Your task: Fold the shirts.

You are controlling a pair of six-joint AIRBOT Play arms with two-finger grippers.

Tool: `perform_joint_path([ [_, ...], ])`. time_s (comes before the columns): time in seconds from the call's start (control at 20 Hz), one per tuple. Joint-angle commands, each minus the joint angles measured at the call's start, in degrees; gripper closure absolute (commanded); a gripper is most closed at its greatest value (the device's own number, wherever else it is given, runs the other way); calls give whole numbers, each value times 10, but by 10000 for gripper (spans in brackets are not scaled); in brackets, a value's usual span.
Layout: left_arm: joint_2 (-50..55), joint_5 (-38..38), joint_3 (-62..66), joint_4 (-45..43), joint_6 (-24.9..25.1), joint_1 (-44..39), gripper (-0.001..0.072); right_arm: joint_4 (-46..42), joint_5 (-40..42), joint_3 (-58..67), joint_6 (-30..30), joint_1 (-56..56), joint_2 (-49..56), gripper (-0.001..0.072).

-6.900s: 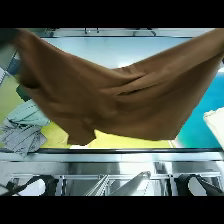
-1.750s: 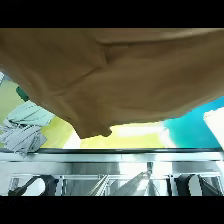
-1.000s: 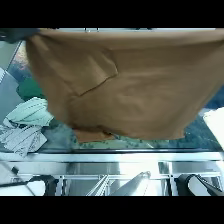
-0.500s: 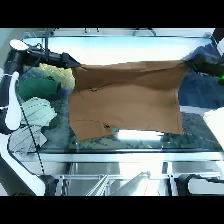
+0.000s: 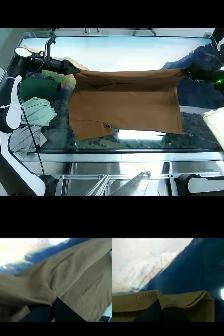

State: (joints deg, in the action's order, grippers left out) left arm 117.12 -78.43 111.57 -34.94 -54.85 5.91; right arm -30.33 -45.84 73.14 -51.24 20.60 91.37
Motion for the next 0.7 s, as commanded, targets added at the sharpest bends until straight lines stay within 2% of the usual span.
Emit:
perform_joint_path([
  [0.0, 1, -11, -50, -1, -3, 2, 683, -32, -46, -5, 1, 1, 15, 694],
  [0.35, 1, 25, -141, -20, -1, 2, 684, -84, -56, -62, 1, 1, 19, 694],
  [0.65, 1, -19, -168, -30, -8, 8, 685, -96, -69, -87, 1, 1, 19, 694],
])
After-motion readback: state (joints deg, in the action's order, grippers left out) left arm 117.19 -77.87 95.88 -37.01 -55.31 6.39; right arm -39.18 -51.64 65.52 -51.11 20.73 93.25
